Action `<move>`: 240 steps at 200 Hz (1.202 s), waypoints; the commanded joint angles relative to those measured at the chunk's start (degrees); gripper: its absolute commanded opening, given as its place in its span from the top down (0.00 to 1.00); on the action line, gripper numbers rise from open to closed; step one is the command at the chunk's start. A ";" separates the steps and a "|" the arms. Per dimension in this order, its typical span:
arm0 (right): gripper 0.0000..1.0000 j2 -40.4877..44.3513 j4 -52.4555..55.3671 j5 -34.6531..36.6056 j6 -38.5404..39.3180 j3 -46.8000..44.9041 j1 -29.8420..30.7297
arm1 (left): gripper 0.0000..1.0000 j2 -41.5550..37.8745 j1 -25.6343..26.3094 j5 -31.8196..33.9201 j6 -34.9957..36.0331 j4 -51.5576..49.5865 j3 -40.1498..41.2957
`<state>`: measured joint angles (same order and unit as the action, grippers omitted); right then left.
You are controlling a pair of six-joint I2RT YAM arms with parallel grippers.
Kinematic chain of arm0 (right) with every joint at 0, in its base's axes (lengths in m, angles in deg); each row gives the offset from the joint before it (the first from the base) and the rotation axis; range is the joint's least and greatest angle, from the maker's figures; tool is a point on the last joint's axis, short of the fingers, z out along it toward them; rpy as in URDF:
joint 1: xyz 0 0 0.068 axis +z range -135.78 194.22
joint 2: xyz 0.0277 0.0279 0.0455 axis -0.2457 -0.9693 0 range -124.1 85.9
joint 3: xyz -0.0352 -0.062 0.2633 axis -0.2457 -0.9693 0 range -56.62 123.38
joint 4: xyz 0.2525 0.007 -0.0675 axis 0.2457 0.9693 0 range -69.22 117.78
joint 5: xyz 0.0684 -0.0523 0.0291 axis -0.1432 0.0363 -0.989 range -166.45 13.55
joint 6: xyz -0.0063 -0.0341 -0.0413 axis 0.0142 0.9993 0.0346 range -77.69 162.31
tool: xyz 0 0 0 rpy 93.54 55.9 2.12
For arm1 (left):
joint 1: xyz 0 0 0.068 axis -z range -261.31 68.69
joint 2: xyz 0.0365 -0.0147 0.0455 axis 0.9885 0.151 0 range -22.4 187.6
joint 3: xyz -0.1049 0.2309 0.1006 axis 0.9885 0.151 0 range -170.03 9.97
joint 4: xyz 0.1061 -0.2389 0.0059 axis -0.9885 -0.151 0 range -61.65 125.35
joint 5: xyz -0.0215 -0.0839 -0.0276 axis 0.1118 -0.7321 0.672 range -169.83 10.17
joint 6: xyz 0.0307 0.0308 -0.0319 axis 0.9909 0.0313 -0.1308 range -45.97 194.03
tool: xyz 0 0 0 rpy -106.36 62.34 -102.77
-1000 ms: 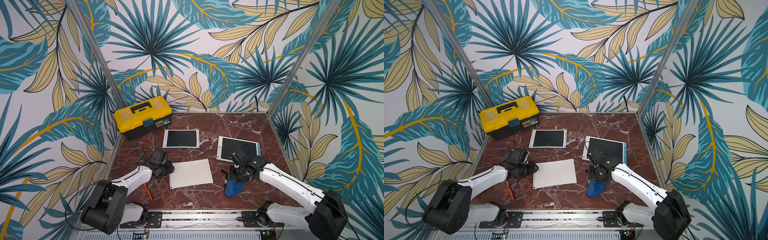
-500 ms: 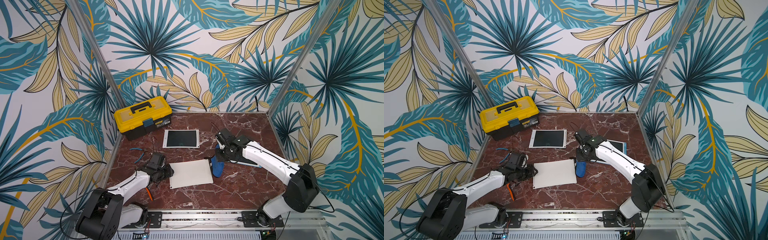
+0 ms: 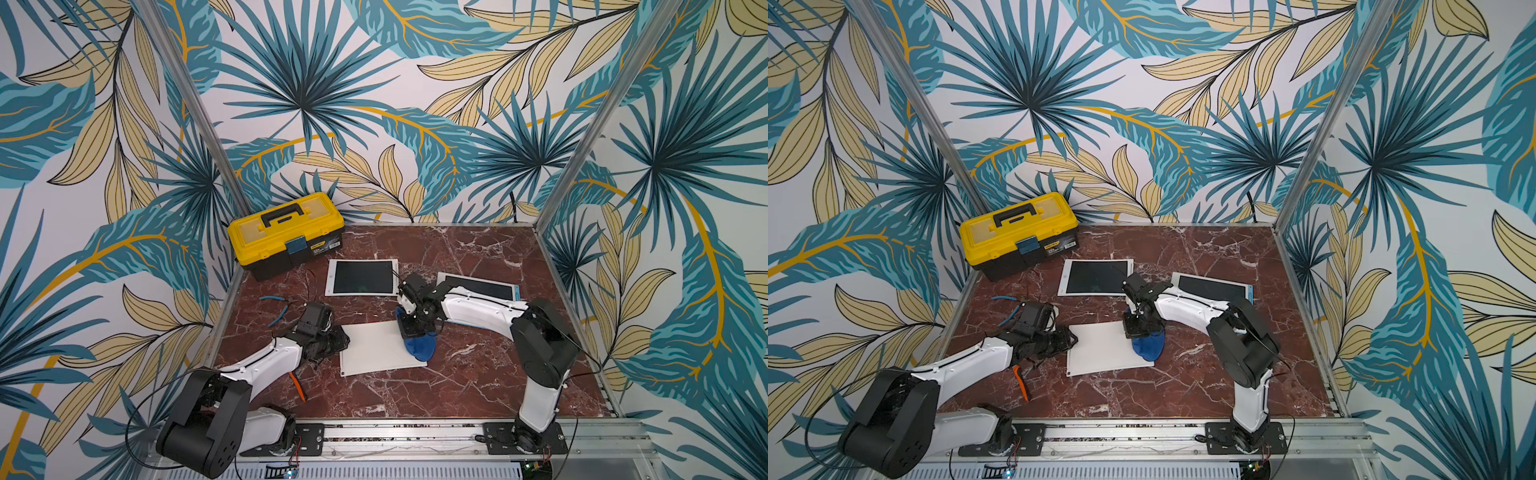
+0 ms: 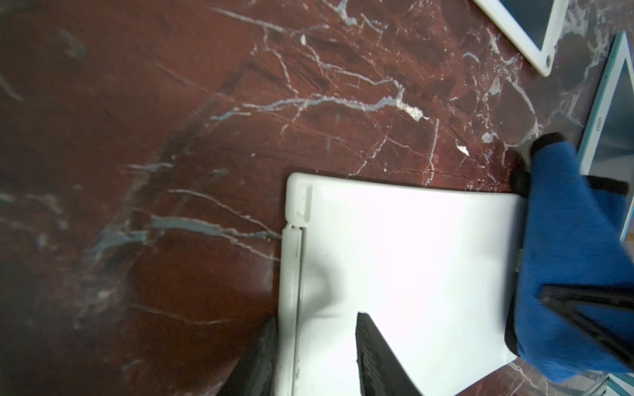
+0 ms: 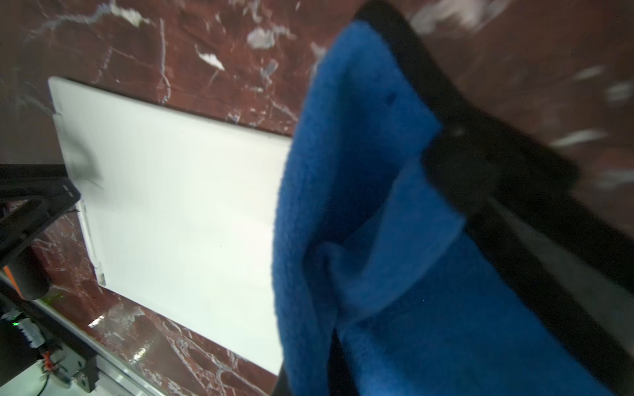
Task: Wipe the drawing tablet
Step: Wipe the dirt from the drawing tablet.
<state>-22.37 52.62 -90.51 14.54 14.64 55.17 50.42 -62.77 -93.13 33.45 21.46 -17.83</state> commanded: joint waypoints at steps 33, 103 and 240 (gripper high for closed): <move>0.94 -2.80 -24.09 -12.97 -12.55 -6.74 0.40 | 0.60 2.10 0.09 0.30 -0.05 0.71 -0.68; 0.93 -13.16 -32.63 -17.38 -20.13 1.55 7.23 | 0.60 2.26 0.09 0.29 -0.13 1.23 -0.42; 0.93 -5.08 -28.35 -12.99 -18.94 -7.56 6.02 | 0.74 3.46 -0.03 1.79 1.10 1.15 0.41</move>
<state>-31.99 19.70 -106.40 -6.03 12.63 63.11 52.13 -62.92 -91.47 33.69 23.25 -18.39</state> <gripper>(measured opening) 0.073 0.299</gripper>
